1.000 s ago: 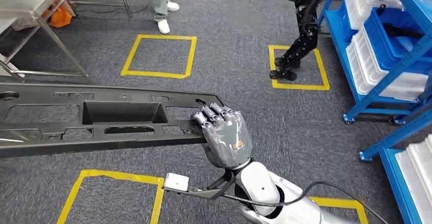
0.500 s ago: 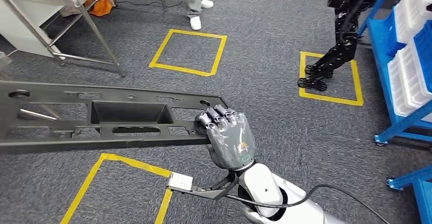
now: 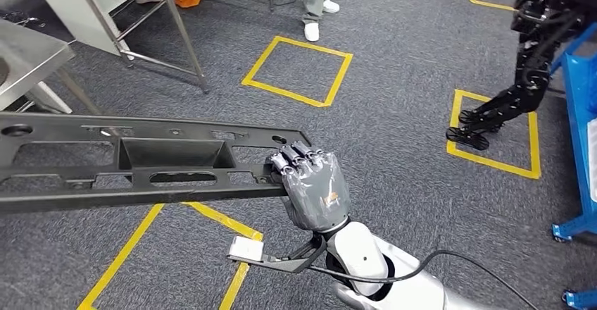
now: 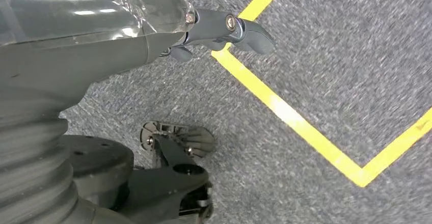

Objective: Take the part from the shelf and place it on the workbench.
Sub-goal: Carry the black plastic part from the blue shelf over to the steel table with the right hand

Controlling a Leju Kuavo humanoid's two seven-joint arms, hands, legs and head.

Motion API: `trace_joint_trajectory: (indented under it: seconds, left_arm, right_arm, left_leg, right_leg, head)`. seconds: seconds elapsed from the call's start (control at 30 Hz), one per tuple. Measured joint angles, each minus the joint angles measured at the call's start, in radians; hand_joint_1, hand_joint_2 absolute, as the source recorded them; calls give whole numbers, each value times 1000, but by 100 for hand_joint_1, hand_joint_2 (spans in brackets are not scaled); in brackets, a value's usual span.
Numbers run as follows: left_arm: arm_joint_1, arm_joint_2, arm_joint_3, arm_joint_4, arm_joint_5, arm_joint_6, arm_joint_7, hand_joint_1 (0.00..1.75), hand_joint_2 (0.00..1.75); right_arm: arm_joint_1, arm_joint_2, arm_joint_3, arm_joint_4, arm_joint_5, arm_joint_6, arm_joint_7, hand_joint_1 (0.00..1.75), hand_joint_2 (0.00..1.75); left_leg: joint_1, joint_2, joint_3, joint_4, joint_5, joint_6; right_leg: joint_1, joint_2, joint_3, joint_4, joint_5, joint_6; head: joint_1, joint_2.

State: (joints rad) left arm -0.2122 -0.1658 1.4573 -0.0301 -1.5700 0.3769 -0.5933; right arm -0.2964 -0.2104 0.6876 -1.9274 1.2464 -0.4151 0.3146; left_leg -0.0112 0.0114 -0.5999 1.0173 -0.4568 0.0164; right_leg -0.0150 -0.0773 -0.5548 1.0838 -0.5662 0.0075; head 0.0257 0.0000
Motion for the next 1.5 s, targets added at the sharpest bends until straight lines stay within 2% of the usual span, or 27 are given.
trace_joint_trajectory:
  seconds: [0.03, 0.1, 0.13, 0.17, 0.23, 0.3, 0.37, 0.43, 0.47, 0.53, 0.6, 0.67, 0.7, 0.8, 0.87, 0.93, 1.0, 1.03, 1.1, 1.17, 1.23, 1.27, 1.3, 1.33, 1.4, 1.47, 1.5]
  left_arm:
    - [-1, 0, 0, 0, 0, 0, -1, 0, 175]
    - [-2, 0, 0, 0, 0, 0, -2, 0, 175]
    - [-2, -1, 0, 0, 0, 0, -2, 0, 175]
    - [-1, -1, 0, 0, 0, 0, -3, 0, 175]
    - [0, -1, 0, 0, 0, 0, -3, 0, 175]
    - [-1, -1, 0, 0, 0, 0, -3, 0, 175]
    - [-2, -1, 0, 0, 0, 0, -4, 0, 175]
    - [0, -1, 0, 0, 0, 0, -5, 0, 175]
    - [1, 0, 0, 0, 0, 0, -5, 0, 175]
    - [1, 0, 0, 1, 0, -3, -8, 0, 175]
    - [1, 0, 0, 1, 0, -7, -12, 0, 175]
    - [3, 0, 0, 1, 0, -9, -14, 0, 175]
    - [4, 0, 0, 1, 0, -10, -14, 0, 175]
    - [6, 0, 0, 1, 0, -10, -16, 0, 175]
    - [6, 0, 0, 1, 0, -10, -17, 0, 175]
    - [5, 0, 0, 1, 0, -10, -19, 0, 175]
    - [4, 2, 0, 1, 0, -13, -23, 0, 175]
    - [4, 2, 0, 1, 0, -16, -24, 0, 175]
    - [3, 4, 0, 0, 0, -22, -25, 0, 175]
    - [-1, 4, 0, 1, 0, -27, -25, 0, 175]
    - [-2, 4, 0, 1, 0, -29, -24, 0, 175]
    - [-1, 4, 0, 1, 0, -30, -24, 0, 175]
    - [-1, 4, 0, 1, 0, -30, -23, 0, 175]
    - [-1, 4, 0, 1, 0, -31, -23, 0, 175]
    - [-2, 4, 0, 1, 0, -33, -23, 0, 175]
    - [-2, 4, 0, 1, 0, -35, -22, 0, 175]
    - [-1, 5, 0, 1, 0, -36, -21, 0, 175]
  right_arm:
    - [-2, 0, 0, 0, -1, 0, 0, 175, 175]
    - [-2, 0, -1, 2, -1, 0, 0, 175, 175]
    - [-1, 0, 0, 2, -2, 0, 1, 175, 175]
    - [0, 0, 0, 3, -2, 0, 1, 175, 175]
    - [0, -1, 0, 4, -2, 0, 1, 175, 175]
    - [-1, -1, 0, 5, -2, 0, 1, 175, 175]
    - [-1, -1, 0, 6, -3, 0, 1, 175, 175]
    - [-1, -1, 0, 6, -3, 0, 1, 175, 175]
    - [-2, -1, 0, 6, -3, 1, 1, 175, 175]
    - [-5, 0, 0, 6, -4, 1, 1, 175, 175]
    - [-6, 0, 0, 6, -4, 1, 1, 175, 175]
    - [-6, 0, 0, 6, -4, 2, 0, 175, 175]
    - [-6, 0, 0, 6, -4, 2, 0, 175, 175]
    - [-6, 0, 0, 6, -4, 2, 0, 175, 175]
    - [-6, 0, 0, 6, -4, 2, 0, 175, 175]
    - [-7, 0, 0, 6, -4, 2, 0, 175, 175]
    - [-8, 0, 0, 6, -4, 2, 0, 175, 175]
    - [-9, 0, 0, 6, -4, 3, 0, 175, 175]
    - [-13, 0, 0, 6, -5, 3, 0, 175, 175]
    - [-14, 0, 0, 7, -7, 3, 0, 175, 175]
    - [-12, 0, 0, 7, -10, 4, 0, 175, 175]
    - [-11, -1, 0, 7, -11, 4, -1, 175, 175]
    - [-11, -1, 0, 7, -11, 4, -1, 175, 175]
    - [-12, -1, 0, 7, -12, 4, -1, 175, 175]
    - [-13, -1, 0, 7, -13, 4, -1, 175, 175]
    - [-13, -2, 1, 8, -14, 5, -1, 175, 175]
    - [-13, -2, 1, 7, -14, 5, -1, 175, 175]
  left_leg:
    - [4, -8, 7, -8, 3, 4]
    - [3, -26, 9, -9, 3, 10]
    - [3, -38, 9, -8, 1, 12]
    - [3, -51, 9, -6, 0, 12]
    - [5, -77, 10, 3, -5, 7]
    - [7, -101, 3, 19, -15, -2]
    - [9, -120, -8, 31, -19, -13]
    - [12, -137, -14, 33, -18, -22]
    - [11, -128, -16, 40, -23, -27]
    - [8, -82, -41, 99, -56, -37]
    - [10, -34, -100, 219, -109, -46]
    - [13, -21, -147, 301, -126, -47]
    - [13, -19, -146, 292, -109, -45]
    - [11, -13, -97, 187, -40, -37]
    - [10, -11, -87, 166, -29, -35]
    - [5, 18, -56, 103, -9, -27]
    - [-8, 35, -26, 33, 4, -11]
    - [-9, 31, -18, 17, 3, -5]
    - [-4, 7, -4, -7, 11, 7]
    - [1, -11, 3, -15, 14, 14]
    - [2, -34, 4, -12, 11, 17]
    - [2, -47, 5, -10, 10, 17]
    - [3, -61, 5, -6, 7, 15]
    - [4, -76, 5, 1, 2, 12]
    - [6, -101, -2, 20, -9, 1]
    - [8, -121, -13, 30, -13, -11]
    - [10, -130, -17, 31, -12, -16]
  right_leg:
    - [-1, 25, -17, 40, -23, 2]
    - [0, 64, -84, 164, -75, 3]
    - [-1, 70, -114, 213, -86, 4]
    - [-1, 73, -131, 232, -78, 5]
    - [-4, 82, -108, 152, -5, 6]
    - [-10, 120, -63, 35, 52, 7]
    - [-11, 147, -48, -7, 58, 4]
    - [-9, 133, -48, -11, 58, -6]
    - [-9, 121, -44, -14, 58, -12]
    - [-12, 96, -36, -21, 59, -20]
    - [-7, 69, -29, -22, 55, -25]
    - [-4, 42, -25, -22, 49, -28]
    - [-2, 30, -22, -22, 46, -28]
    - [0, 9, -12, -22, 38, -26]
    - [0, 7, -10, -23, 37, -26]
    - [1, -1, -5, -24, 33, -24]
    - [3, -24, 9, -33, 26, -12]
    - [3, -25, 17, -35, 20, -6]
    - [1, 9, 8, 8, -11, 2]
    - [-2, 56, -52, 126, -63, 5]
    - [-3, 70, -113, 223, -85, 10]
    - [-4, 72, -125, 227, -69, 13]
    - [-5, 75, -118, 191, -34, 14]
    - [-8, 84, -97, 127, 10, 16]
    - [-14, 122, -57, 18, 61, 17]
    - [-14, 143, -46, -11, 60, 12]
    - [-11, 136, -46, -14, 60, 6]
  head:
    - [1, 0]
    - [6, 0]
    - [9, 0]
    - [10, 0]
    - [11, 0]
    - [12, 0]
    - [13, 0]
    - [12, 0]
    - [10, 0]
    - [2, 0]
    - [-5, 0]
    - [-5, 0]
    - [-5, 0]
    - [-5, 0]
    - [-6, 0]
    - [-5, 0]
    - [-4, 0]
    - [-4, 0]
    - [-3, 0]
    - [-1, 0]
    - [2, 0]
    - [3, 0]
    - [4, 0]
    - [5, 0]
    - [6, 0]
    - [7, 0]
    - [7, 0]
